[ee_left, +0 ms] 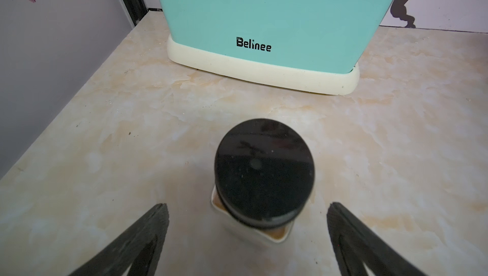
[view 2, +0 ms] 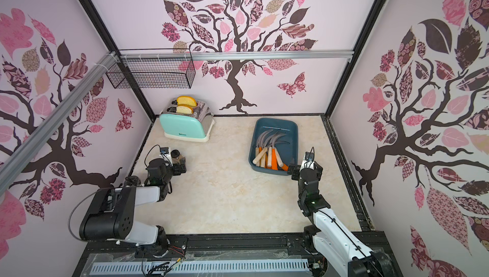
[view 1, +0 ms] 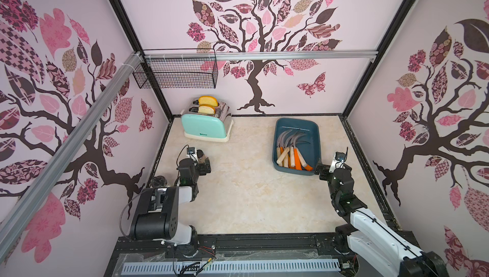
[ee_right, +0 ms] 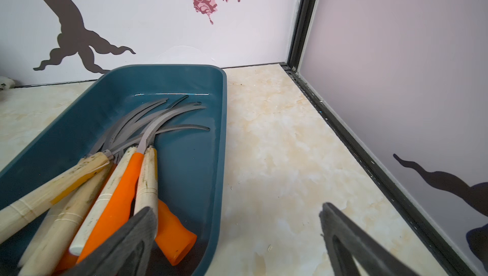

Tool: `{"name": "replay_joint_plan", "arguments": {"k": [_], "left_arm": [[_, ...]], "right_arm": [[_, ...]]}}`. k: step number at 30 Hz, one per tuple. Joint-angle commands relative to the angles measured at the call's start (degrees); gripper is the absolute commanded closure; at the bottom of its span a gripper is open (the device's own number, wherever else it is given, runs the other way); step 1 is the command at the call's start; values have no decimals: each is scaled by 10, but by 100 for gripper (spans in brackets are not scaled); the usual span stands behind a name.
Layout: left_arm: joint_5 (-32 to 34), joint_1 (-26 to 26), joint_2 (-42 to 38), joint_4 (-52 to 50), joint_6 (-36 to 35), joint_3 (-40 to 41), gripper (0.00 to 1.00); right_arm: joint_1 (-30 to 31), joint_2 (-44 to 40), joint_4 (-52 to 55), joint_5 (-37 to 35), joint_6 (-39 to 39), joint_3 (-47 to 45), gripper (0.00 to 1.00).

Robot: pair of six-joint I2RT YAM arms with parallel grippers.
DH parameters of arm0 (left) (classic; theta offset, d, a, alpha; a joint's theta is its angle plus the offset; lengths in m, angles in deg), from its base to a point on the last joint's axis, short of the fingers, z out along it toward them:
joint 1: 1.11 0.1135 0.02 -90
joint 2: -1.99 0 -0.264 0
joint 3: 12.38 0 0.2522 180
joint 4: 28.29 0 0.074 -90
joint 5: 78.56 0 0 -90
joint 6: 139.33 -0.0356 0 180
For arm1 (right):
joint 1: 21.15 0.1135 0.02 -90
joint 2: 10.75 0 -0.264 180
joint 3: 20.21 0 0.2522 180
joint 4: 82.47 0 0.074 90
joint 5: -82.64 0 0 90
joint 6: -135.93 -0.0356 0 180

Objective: Put small sickles into storage boxes
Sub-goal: Reset both arms

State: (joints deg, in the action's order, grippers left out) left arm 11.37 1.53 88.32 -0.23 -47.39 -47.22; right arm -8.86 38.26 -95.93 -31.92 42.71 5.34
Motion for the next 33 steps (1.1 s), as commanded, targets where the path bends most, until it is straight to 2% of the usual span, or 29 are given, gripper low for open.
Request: {"name": "replay_joint_plan", "arguments": {"k": [1,3,6,10,18,21,22,24,26,33], "left_arm": [[-12,3,11,101,-9,12,2],[14,3,31,135,7,17,2],[-14,3,26,105,-10,7,2],[-29,3,29,86,-12,-6,2],[-26,3,29,76,-11,-10,2],[-26,3,29,76,-11,-11,2],[-26,4,29,75,-11,-11,2],[-25,3,29,76,-11,-11,2],[-25,3,29,76,-11,-11,2],[-26,3,29,75,-11,-10,2]], "right_arm": [[-26,27,-115,-5,1,-17,0],[-59,55,-161,20,-23,-29,0],[-106,109,-220,53,-55,-37,0],[-110,182,-297,76,-19,-30,0],[-114,344,-411,144,-27,3,0],[-113,420,-510,158,-22,-3,0],[-113,412,-482,174,-14,7,0],[-114,391,-363,195,-6,47,0],[-114,403,-405,194,-5,38,0],[-112,394,-371,192,-5,47,0]]}}
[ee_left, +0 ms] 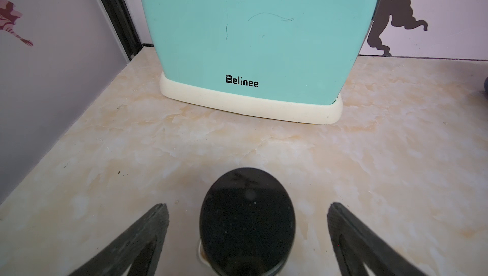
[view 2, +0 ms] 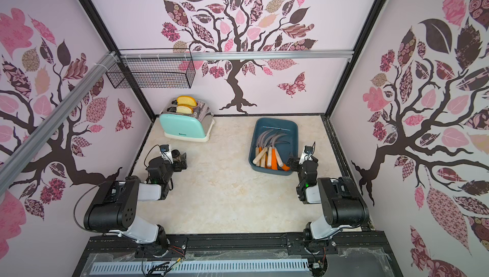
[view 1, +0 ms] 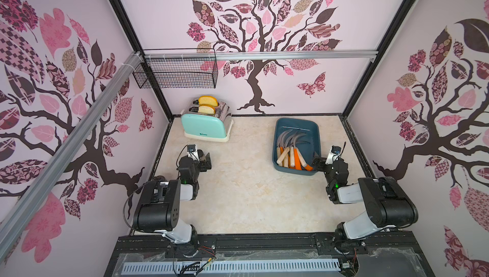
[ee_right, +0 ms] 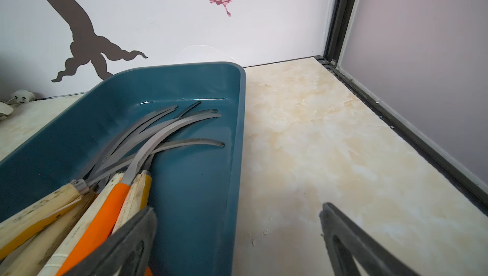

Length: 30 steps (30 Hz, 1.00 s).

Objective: Put small sickles into storage boxes
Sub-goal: Reset both arms

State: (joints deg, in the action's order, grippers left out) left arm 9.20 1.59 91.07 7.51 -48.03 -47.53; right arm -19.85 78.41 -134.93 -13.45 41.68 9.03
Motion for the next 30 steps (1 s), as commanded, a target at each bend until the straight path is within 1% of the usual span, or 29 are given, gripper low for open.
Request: {"name": "replay_joint_plan", "arguments": {"k": [1,30], "left_arm": [[-3,2,1,-2,-5,-8,2],[-4,3,1,-2,-5,-7,2]], "right_arm": [[-2,-7,16,8,5,9,0],[0,-6,17,2,6,10,0]]}}
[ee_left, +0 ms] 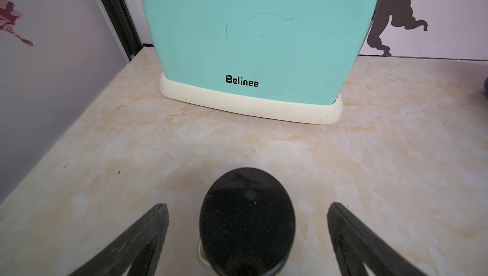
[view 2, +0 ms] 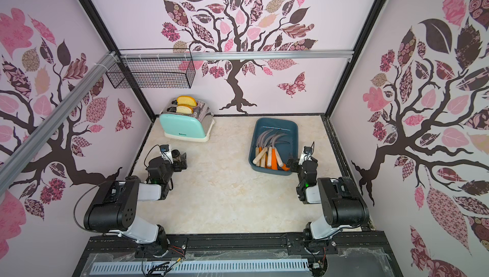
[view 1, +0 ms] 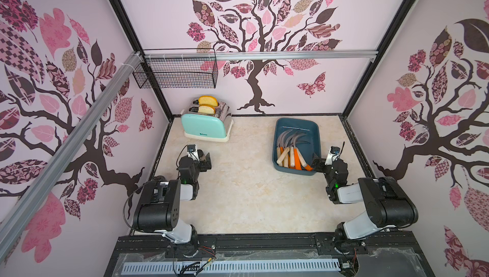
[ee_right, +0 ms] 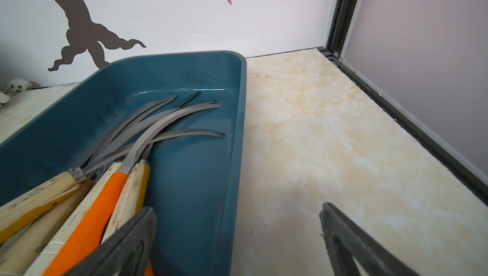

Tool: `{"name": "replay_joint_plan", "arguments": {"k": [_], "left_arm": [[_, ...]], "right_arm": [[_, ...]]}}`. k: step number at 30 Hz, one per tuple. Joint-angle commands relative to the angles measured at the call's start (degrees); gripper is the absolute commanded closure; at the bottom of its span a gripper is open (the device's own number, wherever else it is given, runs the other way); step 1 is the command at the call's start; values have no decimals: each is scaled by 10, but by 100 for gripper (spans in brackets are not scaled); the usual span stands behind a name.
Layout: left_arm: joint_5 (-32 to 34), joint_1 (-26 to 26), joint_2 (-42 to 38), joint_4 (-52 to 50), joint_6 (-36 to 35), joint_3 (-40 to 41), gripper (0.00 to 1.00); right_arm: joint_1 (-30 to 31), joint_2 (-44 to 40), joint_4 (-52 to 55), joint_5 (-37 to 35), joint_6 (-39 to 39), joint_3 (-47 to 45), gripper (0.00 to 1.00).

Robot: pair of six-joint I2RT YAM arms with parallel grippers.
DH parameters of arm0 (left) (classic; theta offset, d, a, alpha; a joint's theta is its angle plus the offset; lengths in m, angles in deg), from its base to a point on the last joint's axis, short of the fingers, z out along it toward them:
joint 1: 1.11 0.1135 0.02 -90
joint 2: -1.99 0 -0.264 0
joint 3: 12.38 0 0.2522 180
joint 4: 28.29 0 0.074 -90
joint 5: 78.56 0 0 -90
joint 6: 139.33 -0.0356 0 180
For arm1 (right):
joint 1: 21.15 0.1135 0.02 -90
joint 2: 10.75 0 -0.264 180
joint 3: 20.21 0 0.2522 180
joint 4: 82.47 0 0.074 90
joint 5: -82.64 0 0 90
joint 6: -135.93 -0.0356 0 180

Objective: Put small sickles into storage boxes
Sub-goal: Reset both arms

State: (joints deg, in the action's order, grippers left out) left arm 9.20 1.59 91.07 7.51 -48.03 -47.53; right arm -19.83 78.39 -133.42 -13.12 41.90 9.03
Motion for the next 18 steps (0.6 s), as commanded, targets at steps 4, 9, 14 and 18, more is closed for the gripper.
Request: {"name": "replay_joint_plan", "arguments": {"k": [4,9,14,18], "left_arm": [[-4,3,1,-2,-5,-8,2],[-4,2,1,-2,-5,-8,2],[-4,3,1,-2,-5,-8,2],[-4,2,2,-2,-5,-8,2]], "right_arm": [[-1,-6,3,-1,4,10,0],[-1,-6,2,-1,5,10,0],[3,-3,12,0,9,17,0],[3,-5,9,0,9,15,0]]}}
